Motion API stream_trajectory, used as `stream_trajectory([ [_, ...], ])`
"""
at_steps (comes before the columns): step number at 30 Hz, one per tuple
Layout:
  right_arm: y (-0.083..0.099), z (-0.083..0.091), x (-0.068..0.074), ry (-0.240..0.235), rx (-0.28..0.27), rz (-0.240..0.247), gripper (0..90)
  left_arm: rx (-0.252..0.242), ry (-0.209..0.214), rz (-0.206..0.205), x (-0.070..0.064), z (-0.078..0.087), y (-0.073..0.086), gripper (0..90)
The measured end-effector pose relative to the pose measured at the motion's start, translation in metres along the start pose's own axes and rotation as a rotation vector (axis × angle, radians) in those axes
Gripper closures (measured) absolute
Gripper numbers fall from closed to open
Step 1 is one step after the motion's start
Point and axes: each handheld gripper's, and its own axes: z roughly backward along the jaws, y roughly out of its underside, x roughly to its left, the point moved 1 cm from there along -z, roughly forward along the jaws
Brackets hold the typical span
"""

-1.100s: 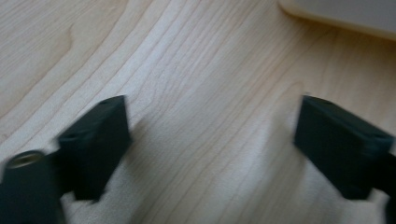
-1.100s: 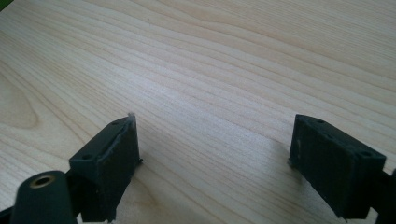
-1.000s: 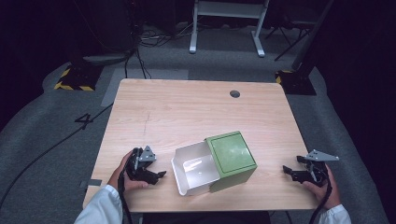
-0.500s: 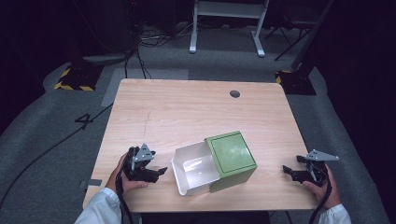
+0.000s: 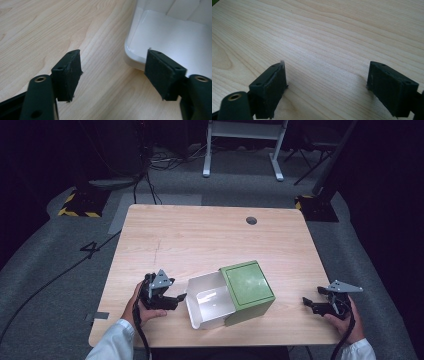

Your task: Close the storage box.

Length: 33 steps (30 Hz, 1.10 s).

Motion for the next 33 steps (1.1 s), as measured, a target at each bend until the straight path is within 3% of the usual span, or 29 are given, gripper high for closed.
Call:
stream_trajectory([
  [4, 0.000, 0.000, 0.000, 0.000, 0.000, -0.001, 15.6, -0.016, 0.009, 0.022, 0.001, -0.002, -0.002, 35.9],
  [9, 0.000, 0.000, 0.000, 0.000, 0.000, -0.001, 15.6, -0.036, 0.035, 0.008, -0.004, -0.003, -0.008, 36.6],
  [14, 0.000, 0.000, 0.000, 0.000, 0.001, -0.001, 15.6, 0.011, 0.048, -0.023, -0.012, -0.017, -0.012, 34.8],
  [22, 0.000, 0.000, 0.000, 0.001, 0.000, 0.000, 15.6, 0.032, 0.074, -0.017, -0.016, -0.028, -0.012, 34.6],
  [28, 0.000, 0.000, 0.000, 0.001, 0.000, 0.000, 15.6, 0.053, 0.077, -0.024, -0.021, -0.037, -0.014, 47.7],
  [31, 0.000, 0.000, 0.000, 0.001, 0.000, 0.000, 15.6, 0.050, 0.037, -0.030, -0.024, -0.042, -0.019, 51.4],
  [33, 0.000, 0.000, 0.000, 0.001, 0.000, 0.000, 15.6, 0.042, 0.030, -0.015, -0.023, -0.044, -0.022, 63.0],
])
